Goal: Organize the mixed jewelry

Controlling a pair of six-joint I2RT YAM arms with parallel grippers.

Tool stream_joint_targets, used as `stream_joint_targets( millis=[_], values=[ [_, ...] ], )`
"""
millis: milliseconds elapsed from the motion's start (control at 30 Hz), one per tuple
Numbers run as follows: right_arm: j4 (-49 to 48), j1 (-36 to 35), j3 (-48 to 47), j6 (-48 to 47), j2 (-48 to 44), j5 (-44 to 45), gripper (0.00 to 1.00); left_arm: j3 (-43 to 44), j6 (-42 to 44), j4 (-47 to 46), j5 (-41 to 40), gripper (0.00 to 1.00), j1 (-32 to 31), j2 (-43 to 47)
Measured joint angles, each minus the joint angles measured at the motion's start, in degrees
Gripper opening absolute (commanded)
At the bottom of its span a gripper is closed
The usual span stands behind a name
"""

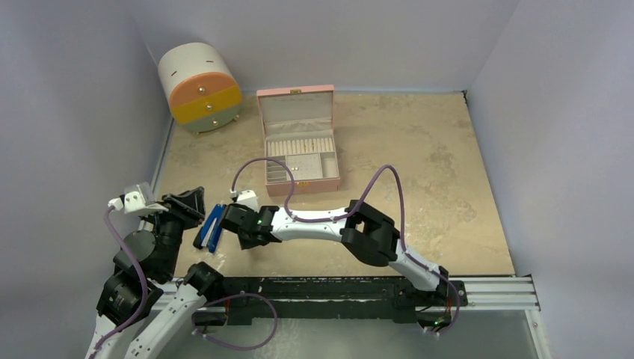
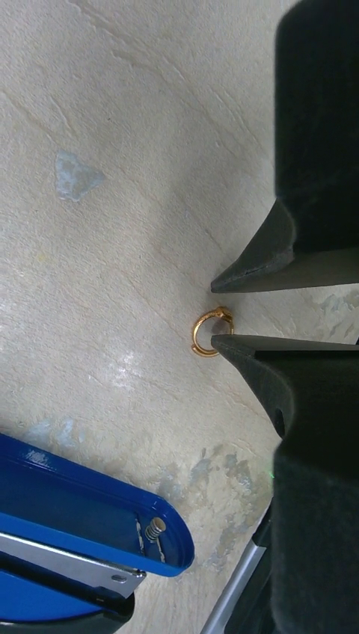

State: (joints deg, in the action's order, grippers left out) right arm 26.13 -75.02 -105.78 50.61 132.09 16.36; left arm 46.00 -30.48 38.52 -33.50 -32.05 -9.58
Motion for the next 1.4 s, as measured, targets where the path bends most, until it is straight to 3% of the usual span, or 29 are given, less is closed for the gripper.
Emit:
stream_joint_targets(
  millis=[400,667,767,867,1400],
  values=[
    [2.56,-0.87,-2.21,-0.20,1.27,2.82,0.21,0.00,-0.13,-0.02,-0.09,0.40,0.02,0.13],
    [4.63,-1.57,-3.04,-0.50,1.68,5.66,0.09,0.00,-0.39,-0.02,-0.42,0.40,0.02,0.13],
    [5.18,-1.86,-3.04,-0.48,1.66,6.71,0.00,0.00,-0.42,-0.02,-0.46,0.40,0.02,0.13],
    [5.86,-2.05,-2.67,-0.24,1.40,7.78,0.00,0.00,-0.42,0.00,-0.48,0.40,0.02,0.13],
    [10.43,-2.08,20.39,1.92,-16.98,14.25,0.00,0.33,-3.63,-0.09,3.78,0.40,0.02,-9.70]
  ],
)
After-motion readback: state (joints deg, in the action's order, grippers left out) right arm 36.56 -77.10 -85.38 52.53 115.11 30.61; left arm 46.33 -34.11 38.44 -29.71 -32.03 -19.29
